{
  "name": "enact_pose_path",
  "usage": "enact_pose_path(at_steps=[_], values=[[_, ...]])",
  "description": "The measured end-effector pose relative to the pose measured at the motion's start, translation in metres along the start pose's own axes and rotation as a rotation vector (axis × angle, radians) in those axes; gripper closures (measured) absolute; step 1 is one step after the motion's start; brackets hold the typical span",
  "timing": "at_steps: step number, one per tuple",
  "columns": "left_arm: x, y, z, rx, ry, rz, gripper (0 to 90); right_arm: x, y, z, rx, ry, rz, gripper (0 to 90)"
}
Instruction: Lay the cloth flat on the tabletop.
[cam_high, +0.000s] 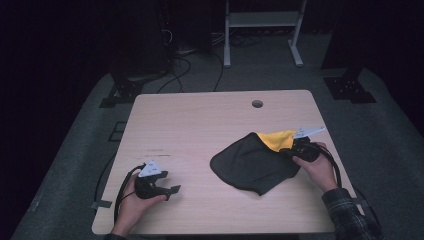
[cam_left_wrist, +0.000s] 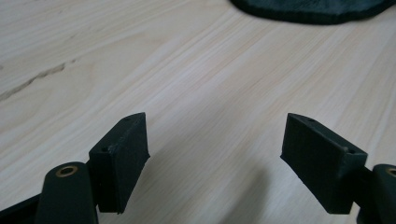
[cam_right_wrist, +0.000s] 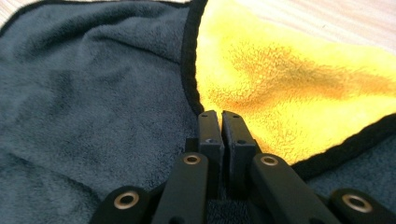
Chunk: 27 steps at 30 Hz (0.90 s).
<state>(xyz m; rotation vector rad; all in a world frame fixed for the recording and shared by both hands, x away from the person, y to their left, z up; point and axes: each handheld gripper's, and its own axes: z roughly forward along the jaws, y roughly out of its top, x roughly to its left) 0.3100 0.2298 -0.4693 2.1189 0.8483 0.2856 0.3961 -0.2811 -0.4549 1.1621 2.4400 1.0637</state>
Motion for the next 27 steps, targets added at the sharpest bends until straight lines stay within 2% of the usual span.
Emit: enact_pose_path(at_steps=[3, 11, 20, 27], values=[[-0.005, 0.014, 0.004, -0.030, -0.008, 0.008, 24.2, 0.001, 0.002, -0.004, -0.013, -0.002, -0.003, 86.7], [-0.013, 0.046, 0.028, -0.047, -0.014, 0.022, 29.0, -0.001, 0.001, -0.007, -0.025, 0.006, 0.008, 86.6], [-0.014, 0.079, 0.074, -0.043, -0.024, 0.017, 33.5, -0.004, 0.002, -0.011, -0.042, -0.002, 0.012, 86.7], [-0.013, 0.095, 0.105, -0.026, -0.018, 0.015, 35.1, -0.004, 0.004, -0.014, -0.051, 0.002, 0.007, 86.7]])
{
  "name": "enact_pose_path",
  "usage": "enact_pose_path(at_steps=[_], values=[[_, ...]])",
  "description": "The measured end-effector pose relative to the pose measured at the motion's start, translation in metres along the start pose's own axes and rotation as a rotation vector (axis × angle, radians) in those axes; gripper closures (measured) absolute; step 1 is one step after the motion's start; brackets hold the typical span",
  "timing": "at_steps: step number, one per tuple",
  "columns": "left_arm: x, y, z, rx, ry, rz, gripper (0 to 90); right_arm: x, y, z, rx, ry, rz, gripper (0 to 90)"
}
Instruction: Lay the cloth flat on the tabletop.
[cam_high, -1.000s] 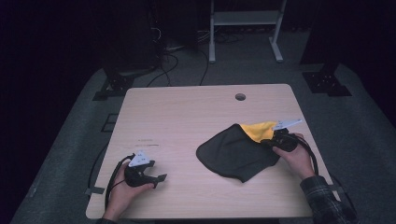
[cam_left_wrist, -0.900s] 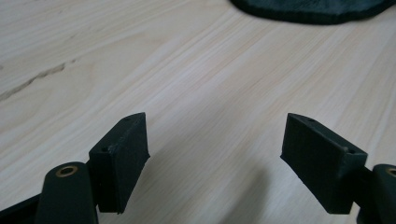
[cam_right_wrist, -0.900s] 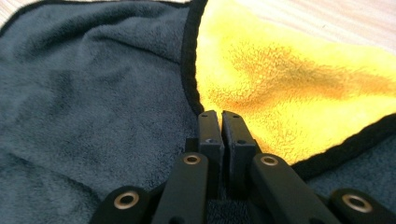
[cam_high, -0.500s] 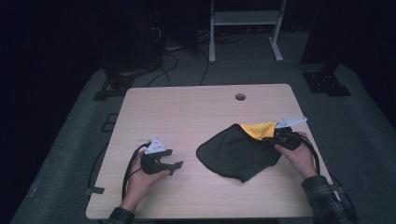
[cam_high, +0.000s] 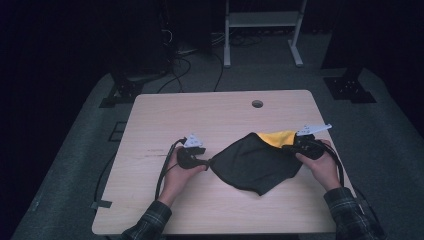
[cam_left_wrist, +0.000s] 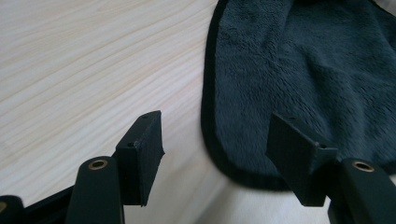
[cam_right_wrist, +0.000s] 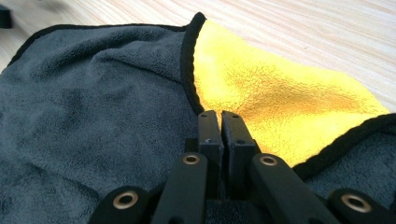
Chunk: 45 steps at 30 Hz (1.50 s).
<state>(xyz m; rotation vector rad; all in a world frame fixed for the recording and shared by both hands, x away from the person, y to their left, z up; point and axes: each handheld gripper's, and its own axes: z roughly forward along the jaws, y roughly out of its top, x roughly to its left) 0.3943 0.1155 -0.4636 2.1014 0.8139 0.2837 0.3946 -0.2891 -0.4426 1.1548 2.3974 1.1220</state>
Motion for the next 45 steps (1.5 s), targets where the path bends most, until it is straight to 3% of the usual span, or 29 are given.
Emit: enact_pose_path(at_steps=[6, 13, 15, 18, 22, 25, 30, 45], values=[[-0.003, 0.000, 0.018, 0.044, 0.009, 0.023, 37.6, 0.000, 0.000, 0.000, -0.004, 0.004, -0.003, 86.7], [-0.007, 0.000, 0.022, 0.068, 0.036, 0.060, 45.1, 0.000, 0.000, -0.001, -0.009, 0.006, -0.003, 86.7], [-0.009, 0.000, 0.021, 0.071, 0.042, 0.051, 57.1, 0.001, 0.001, -0.001, -0.009, 0.004, -0.003, 86.7], [-0.011, 0.001, 0.020, 0.080, 0.040, 0.046, 63.9, 0.001, 0.001, -0.001, -0.009, 0.004, -0.002, 86.7], [-0.010, 0.002, 0.019, 0.095, 0.019, -0.014, 81.5, 0.000, 0.001, -0.003, -0.019, 0.003, 0.002, 86.8], [-0.006, 0.002, 0.017, 0.096, 0.013, -0.040, 82.6, -0.001, 0.001, -0.004, -0.022, 0.000, 0.002, 86.7], [0.004, 0.001, 0.009, 0.095, 0.020, -0.081, 83.3, -0.002, 0.002, -0.009, -0.038, 0.001, 0.010, 86.8], [0.049, 0.005, -0.048, -0.003, 0.139, -0.128, 83.8, 0.011, 0.009, -0.014, -0.060, 0.039, -0.018, 86.8]])
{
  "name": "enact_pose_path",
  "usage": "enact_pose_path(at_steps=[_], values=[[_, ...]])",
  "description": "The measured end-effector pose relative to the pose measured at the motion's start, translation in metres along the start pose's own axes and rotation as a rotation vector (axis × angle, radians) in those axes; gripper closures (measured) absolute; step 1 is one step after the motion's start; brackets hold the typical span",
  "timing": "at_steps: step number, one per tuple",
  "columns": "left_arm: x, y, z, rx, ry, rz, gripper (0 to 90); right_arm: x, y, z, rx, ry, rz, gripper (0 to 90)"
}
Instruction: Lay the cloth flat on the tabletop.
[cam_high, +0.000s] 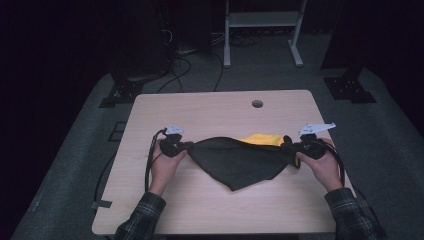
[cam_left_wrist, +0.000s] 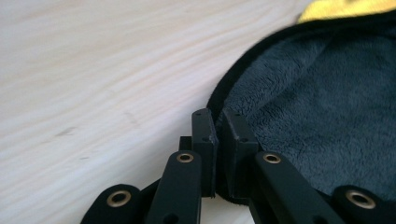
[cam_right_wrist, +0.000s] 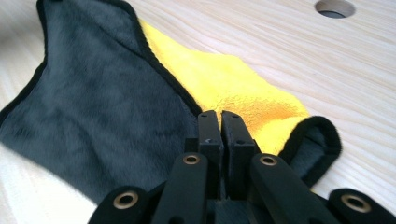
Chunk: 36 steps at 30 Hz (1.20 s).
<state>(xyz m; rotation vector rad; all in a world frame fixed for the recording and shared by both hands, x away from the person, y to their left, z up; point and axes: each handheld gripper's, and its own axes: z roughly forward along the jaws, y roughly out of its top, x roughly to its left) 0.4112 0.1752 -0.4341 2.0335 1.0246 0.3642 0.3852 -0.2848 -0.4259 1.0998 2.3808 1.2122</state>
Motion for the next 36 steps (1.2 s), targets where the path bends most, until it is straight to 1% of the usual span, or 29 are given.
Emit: enact_pose_path(at_steps=[1, 3, 4, 5, 7, 9, 10, 11, 12, 13, 15, 16, 17, 20, 21, 22, 23, 26, 28, 33, 36], values=[[0.002, 0.000, -0.003, -0.003, 0.006, -0.001, 83.9, 0.003, 0.001, 0.001, 0.001, 0.009, -0.009, 86.9], [0.009, 0.001, -0.010, -0.019, 0.019, -0.002, 83.9, 0.005, 0.002, 0.002, 0.001, 0.013, -0.017, 86.9], [0.011, 0.002, -0.012, -0.028, 0.016, -0.012, 84.0, 0.007, 0.003, 0.002, -0.001, 0.017, -0.019, 86.9], [0.013, 0.002, -0.015, -0.038, 0.010, -0.023, 84.1, 0.008, 0.004, 0.002, -0.002, 0.021, -0.018, 86.9], [0.015, 0.005, -0.019, -0.046, 0.005, -0.025, 84.3, 0.010, 0.007, 0.002, -0.011, 0.025, -0.024, 87.0], [0.014, 0.009, -0.024, -0.067, -0.015, -0.021, 84.5, 0.012, 0.010, 0.000, -0.025, 0.021, -0.029, 87.0], [0.012, 0.016, -0.029, -0.089, -0.034, -0.021, 84.6, 0.012, 0.015, -0.003, -0.042, 0.022, -0.028, 87.1], [0.012, 0.016, -0.029, -0.089, -0.034, -0.021, 84.6, 0.012, 0.015, -0.003, -0.042, 0.022, -0.028, 87.1], [0.011, 0.019, -0.032, -0.104, -0.045, -0.022, 84.7, 0.013, 0.021, -0.009, -0.064, 0.019, -0.032, 87.1], [0.011, 0.024, -0.035, -0.118, -0.050, -0.017, 84.7, 0.013, 0.021, -0.009, -0.064, 0.019, -0.032, 87.1], [0.009, 0.035, -0.042, -0.151, -0.053, -0.002, 84.8, 0.012, 0.030, -0.016, -0.096, 0.012, -0.036, 87.1], [0.008, 0.039, -0.044, -0.160, -0.053, 0.003, 84.9, 0.012, 0.035, -0.022, -0.120, 0.004, -0.037, 87.1], [0.007, 0.044, -0.047, -0.174, -0.056, 0.007, 84.9, 0.012, 0.035, -0.022, -0.120, 0.004, -0.037, 87.1], [0.006, 0.060, -0.055, -0.202, -0.060, 0.020, 85.0, 0.010, 0.044, -0.034, -0.173, -0.003, -0.025, 87.3], [0.005, 0.067, -0.060, -0.212, -0.055, 0.031, 85.0, 0.009, 0.048, -0.038, -0.192, -0.006, -0.028, 87.5], [0.004, 0.072, -0.064, -0.226, -0.053, 0.038, 85.1, 0.008, 0.055, -0.049, -0.229, -0.012, -0.028, 88.0], [0.004, 0.076, -0.068, -0.236, -0.051, 0.044, 85.1, 0.008, 0.055, -0.049, -0.229, -0.012, -0.028, 88.0], [0.000, 0.091, -0.083, -0.280, -0.049, 0.067, 85.1, 0.007, 0.063, -0.060, -0.264, -0.019, -0.032, 88.8], [-0.002, 0.099, -0.091, -0.301, -0.047, 0.077, 85.2, 0.007, 0.071, -0.068, -0.279, -0.029, -0.041, 89.0], [-0.007, 0.106, -0.105, -0.349, -0.053, 0.089, 85.4, 0.012, 0.084, -0.080, -0.306, -0.049, -0.066, 89.2], [-0.009, 0.111, -0.117, -0.383, -0.059, 0.093, 85.5, 0.015, 0.090, -0.088, -0.335, -0.057, -0.075, 89.3]])
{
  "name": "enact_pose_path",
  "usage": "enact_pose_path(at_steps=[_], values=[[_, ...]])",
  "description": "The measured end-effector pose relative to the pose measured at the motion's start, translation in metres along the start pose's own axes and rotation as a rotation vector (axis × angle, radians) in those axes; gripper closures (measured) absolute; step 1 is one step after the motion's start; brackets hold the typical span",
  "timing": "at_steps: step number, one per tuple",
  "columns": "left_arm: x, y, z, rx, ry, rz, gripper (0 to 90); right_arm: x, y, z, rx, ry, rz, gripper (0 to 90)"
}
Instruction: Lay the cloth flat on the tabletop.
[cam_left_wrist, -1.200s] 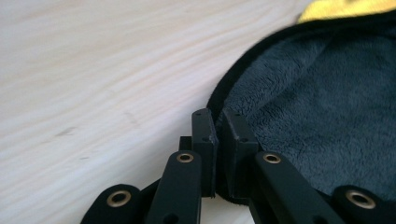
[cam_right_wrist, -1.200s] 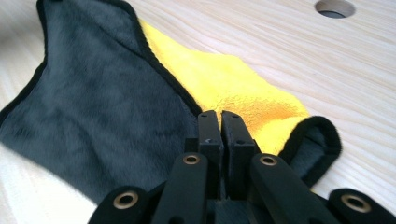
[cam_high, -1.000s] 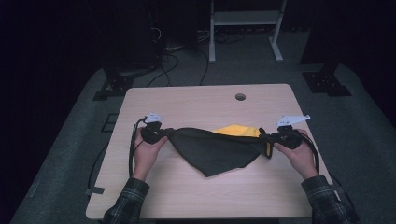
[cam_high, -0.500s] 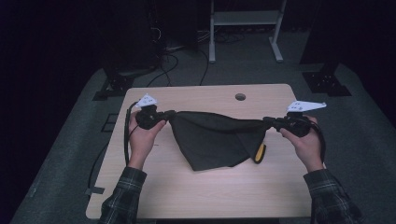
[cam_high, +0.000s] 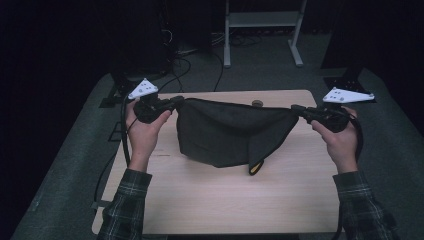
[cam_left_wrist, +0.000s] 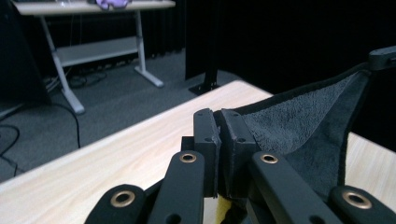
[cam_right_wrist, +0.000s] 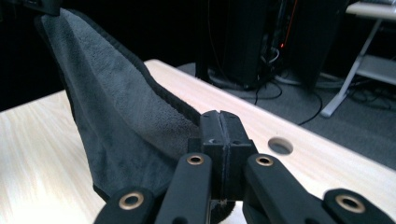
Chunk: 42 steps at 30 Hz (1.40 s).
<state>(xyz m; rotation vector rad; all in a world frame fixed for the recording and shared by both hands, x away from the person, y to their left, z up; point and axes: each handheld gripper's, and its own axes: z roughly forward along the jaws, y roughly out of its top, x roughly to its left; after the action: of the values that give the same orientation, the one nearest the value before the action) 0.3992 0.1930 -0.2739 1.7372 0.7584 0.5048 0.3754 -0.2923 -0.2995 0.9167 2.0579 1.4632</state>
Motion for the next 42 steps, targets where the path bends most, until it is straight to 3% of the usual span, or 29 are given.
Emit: enact_pose_path(at_steps=[8, 14, 18, 24, 29, 33, 36, 37, 40, 42], values=[[-0.013, 0.025, -0.026, -0.102, -0.018, 0.032, 85.6, 0.010, 0.027, -0.018, -0.075, -0.013, -0.043, 89.5], [-0.019, 0.037, -0.028, -0.109, -0.012, 0.065, 85.6, 0.017, 0.043, -0.025, -0.106, -0.020, -0.071, 89.5], [-0.013, 0.040, -0.020, -0.104, 0.002, 0.055, 85.7, 0.011, 0.050, -0.019, -0.106, -0.034, -0.060, 89.5], [0.007, 0.049, 0.000, -0.110, 0.042, 0.033, 85.7, -0.013, 0.065, -0.003, -0.108, -0.061, -0.017, 89.5], [0.009, 0.059, 0.001, -0.145, 0.056, 0.061, 85.7, -0.018, 0.081, -0.004, -0.145, -0.075, -0.026, 89.5], [0.004, 0.039, 0.005, -0.099, 0.041, 0.075, 85.7, -0.015, 0.073, -0.004, -0.133, -0.058, -0.034, 89.5], [0.004, 0.015, 0.011, -0.050, 0.037, 0.063, 85.6, -0.014, 0.039, 0.011, -0.069, -0.027, -0.006, 89.4], [0.005, 0.006, 0.013, -0.042, 0.027, 0.046, 85.6, -0.014, 0.039, 0.011, -0.069, -0.027, -0.006, 89.4], [0.007, -0.018, 0.017, 0.001, 0.014, 0.017, 85.6, -0.010, 0.007, 0.024, -0.008, 0.007, 0.011, 89.4], [0.008, -0.029, 0.018, 0.022, 0.001, 0.006, 85.6, -0.009, 0.003, 0.026, 0.001, 0.010, 0.011, 89.4]])
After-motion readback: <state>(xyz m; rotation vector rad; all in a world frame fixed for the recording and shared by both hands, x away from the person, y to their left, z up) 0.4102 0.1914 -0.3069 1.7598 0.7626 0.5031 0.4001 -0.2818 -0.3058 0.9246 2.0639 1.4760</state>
